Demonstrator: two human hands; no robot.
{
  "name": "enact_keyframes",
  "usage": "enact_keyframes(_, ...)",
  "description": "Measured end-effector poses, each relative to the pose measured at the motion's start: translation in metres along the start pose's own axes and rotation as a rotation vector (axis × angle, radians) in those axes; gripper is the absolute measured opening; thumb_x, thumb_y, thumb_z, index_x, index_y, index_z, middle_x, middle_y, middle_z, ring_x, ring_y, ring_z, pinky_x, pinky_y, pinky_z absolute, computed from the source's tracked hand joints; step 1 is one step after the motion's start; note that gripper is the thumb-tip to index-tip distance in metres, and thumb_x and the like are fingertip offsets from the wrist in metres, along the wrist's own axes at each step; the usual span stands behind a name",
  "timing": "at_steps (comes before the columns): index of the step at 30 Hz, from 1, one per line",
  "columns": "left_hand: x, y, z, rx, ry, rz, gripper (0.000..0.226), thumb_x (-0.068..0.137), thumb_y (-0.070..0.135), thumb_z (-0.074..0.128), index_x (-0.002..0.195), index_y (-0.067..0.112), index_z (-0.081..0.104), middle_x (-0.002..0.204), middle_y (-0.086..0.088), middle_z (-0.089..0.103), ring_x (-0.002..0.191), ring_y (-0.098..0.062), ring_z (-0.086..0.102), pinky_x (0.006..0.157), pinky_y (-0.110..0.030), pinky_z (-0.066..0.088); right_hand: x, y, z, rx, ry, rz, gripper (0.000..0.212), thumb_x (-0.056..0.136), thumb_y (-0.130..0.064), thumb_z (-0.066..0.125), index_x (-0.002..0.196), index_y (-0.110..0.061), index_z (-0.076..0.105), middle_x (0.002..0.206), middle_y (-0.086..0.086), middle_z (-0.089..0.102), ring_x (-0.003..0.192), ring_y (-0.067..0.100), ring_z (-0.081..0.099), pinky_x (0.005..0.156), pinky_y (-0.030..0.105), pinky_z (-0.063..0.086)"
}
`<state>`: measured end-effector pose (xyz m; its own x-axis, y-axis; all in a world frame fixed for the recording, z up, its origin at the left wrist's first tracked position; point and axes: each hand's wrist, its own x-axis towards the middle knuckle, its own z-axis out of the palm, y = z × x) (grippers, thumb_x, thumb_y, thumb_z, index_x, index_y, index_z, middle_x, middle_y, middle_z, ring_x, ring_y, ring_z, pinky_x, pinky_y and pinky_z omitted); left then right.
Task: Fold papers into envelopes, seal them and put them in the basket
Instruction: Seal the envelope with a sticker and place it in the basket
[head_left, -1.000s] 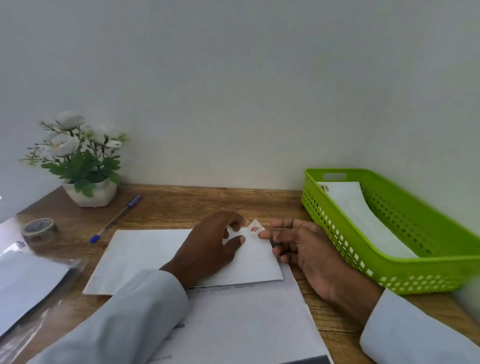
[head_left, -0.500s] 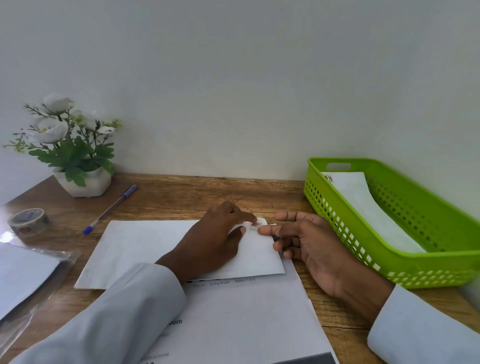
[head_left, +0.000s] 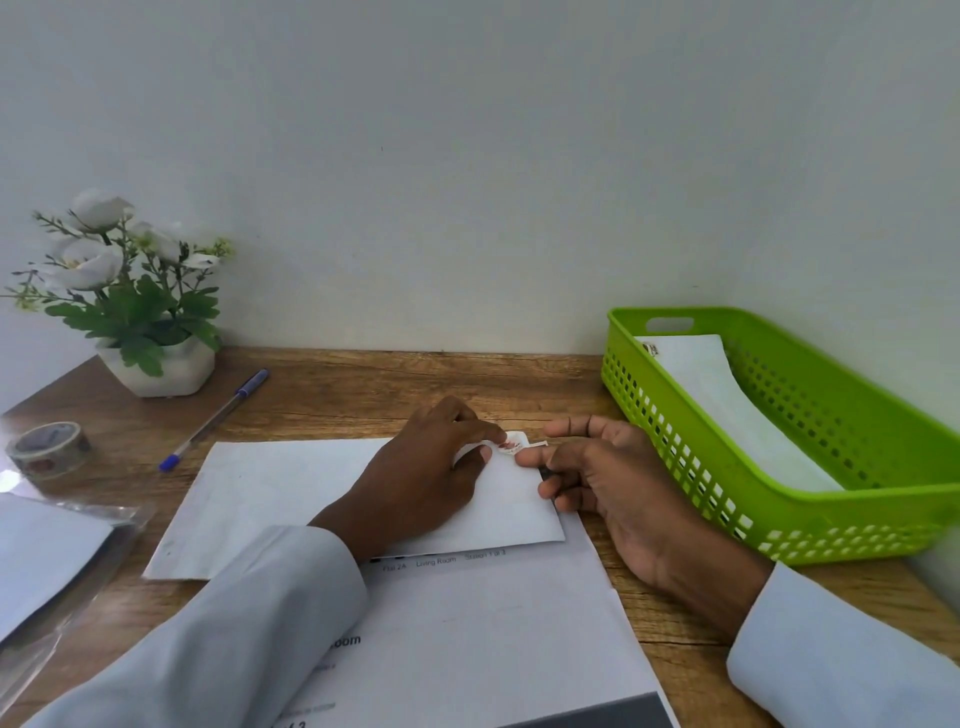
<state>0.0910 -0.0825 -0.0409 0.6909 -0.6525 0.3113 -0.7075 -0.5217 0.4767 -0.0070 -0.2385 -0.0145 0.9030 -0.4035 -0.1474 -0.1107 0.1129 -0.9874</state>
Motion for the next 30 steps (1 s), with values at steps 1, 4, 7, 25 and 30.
enact_keyframes(1, 0.001, 0.0, 0.0, -0.007, 0.003, 0.0, 0.027, 0.098, 0.025, 0.05, 0.119, 0.034, 0.065, 0.107, 0.011, 0.049, 0.106, -0.013, 0.041, 0.089, -0.035, 0.044, 0.0, 0.0, 0.0, -0.004, 0.002, -0.007, 0.023, 0.083, 0.006, 0.061, 0.101, -0.009, 0.062, 0.085, 0.014, 0.078, 0.047, 0.011, 0.061, 0.042, 0.021, 0.047)
enact_keyframes(4, 0.002, -0.001, 0.001, -0.038, 0.012, -0.007, 0.026, 0.099, 0.03, 0.048, 0.115, 0.032, 0.068, 0.103, 0.008, 0.051, 0.103, -0.013, 0.043, 0.087, -0.038, 0.046, -0.001, 0.002, 0.001, -0.019, 0.014, -0.03, 0.024, 0.08, 0.004, 0.067, 0.099, -0.009, 0.063, 0.086, 0.02, 0.076, 0.047, 0.013, 0.06, 0.042, 0.022, 0.047)
enact_keyframes(7, 0.005, 0.003, 0.001, -0.059, 0.028, -0.052, 0.027, 0.099, 0.039, 0.044, 0.105, 0.03, 0.069, 0.1, 0.009, 0.053, 0.102, -0.012, 0.047, 0.087, -0.041, 0.047, -0.001, 0.004, 0.002, -0.042, 0.04, -0.048, 0.023, 0.079, 0.004, 0.069, 0.098, -0.008, 0.064, 0.073, 0.016, 0.074, 0.046, 0.013, 0.06, 0.041, 0.022, 0.046)
enact_keyframes(25, 0.006, 0.002, 0.005, -0.06, 0.077, -0.084, 0.019, 0.09, 0.033, 0.063, 0.108, 0.032, 0.066, 0.102, 0.015, 0.053, 0.107, -0.011, 0.051, 0.088, -0.034, 0.047, 0.028, 0.012, -0.003, -0.838, 0.026, -0.567, 0.044, 0.082, 0.009, 0.048, 0.1, -0.018, 0.078, 0.103, -0.002, 0.063, 0.092, 0.006, 0.056, 0.072, 0.005, 0.038)
enact_keyframes(30, 0.007, 0.0, 0.005, -0.078, 0.081, -0.091, 0.02, 0.086, 0.032, 0.067, 0.106, 0.032, 0.067, 0.099, 0.015, 0.052, 0.106, -0.01, 0.052, 0.089, -0.033, 0.047, 0.033, 0.014, -0.009, -0.952, -0.01, -0.602, 0.047, 0.083, 0.009, 0.047, 0.104, -0.019, 0.078, 0.106, 0.005, 0.061, 0.103, 0.02, 0.054, 0.084, 0.028, 0.044)
